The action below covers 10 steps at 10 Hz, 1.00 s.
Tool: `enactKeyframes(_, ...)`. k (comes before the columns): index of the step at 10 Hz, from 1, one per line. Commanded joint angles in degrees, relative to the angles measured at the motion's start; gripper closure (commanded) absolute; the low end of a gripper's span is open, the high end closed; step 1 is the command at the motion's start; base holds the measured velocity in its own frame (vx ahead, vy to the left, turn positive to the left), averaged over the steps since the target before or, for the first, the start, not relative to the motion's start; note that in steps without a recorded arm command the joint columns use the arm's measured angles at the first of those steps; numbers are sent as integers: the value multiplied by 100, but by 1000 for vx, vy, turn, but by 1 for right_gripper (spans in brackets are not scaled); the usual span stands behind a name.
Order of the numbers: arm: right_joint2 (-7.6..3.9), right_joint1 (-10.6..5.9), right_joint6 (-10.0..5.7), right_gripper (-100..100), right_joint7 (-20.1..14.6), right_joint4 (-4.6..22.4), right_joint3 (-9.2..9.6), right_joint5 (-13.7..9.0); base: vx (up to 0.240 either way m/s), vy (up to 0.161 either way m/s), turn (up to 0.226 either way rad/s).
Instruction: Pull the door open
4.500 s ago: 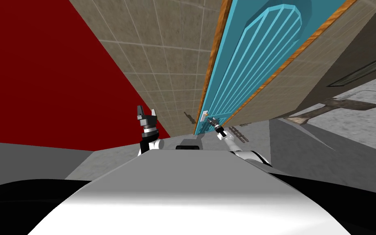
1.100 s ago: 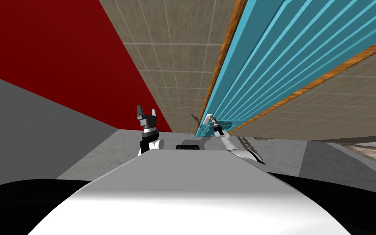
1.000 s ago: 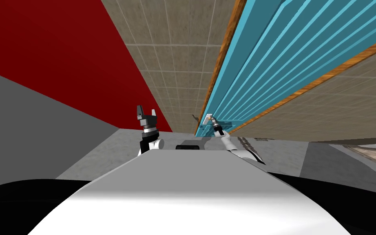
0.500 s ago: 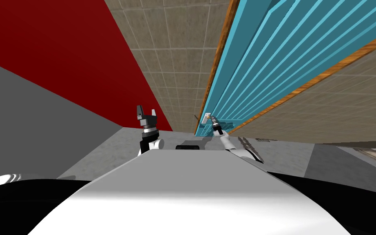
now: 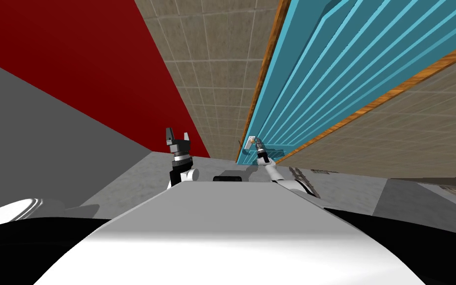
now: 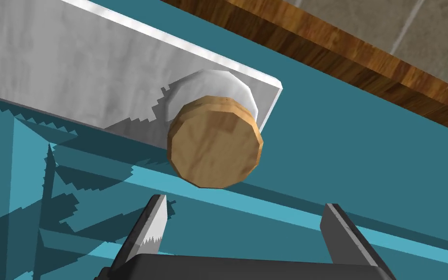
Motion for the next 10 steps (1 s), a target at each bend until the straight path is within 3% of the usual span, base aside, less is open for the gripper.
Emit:
enactKeyframes(1, 28, -15, 17, -100, -191, 3, -3, -69, -45, -31, 36)
enactKeyframes(3, 127, -69, 63, -100, -556, 22, -15, -322, -60, -38, 76)
enactKeyframes(6, 181, -99, 88, -100, -884, 32, -22, -460, -51, -29, 41)
enactKeyframes(10, 351, -192, 166, -100, -1558, 64, -42, -890, -57, -40, 66)
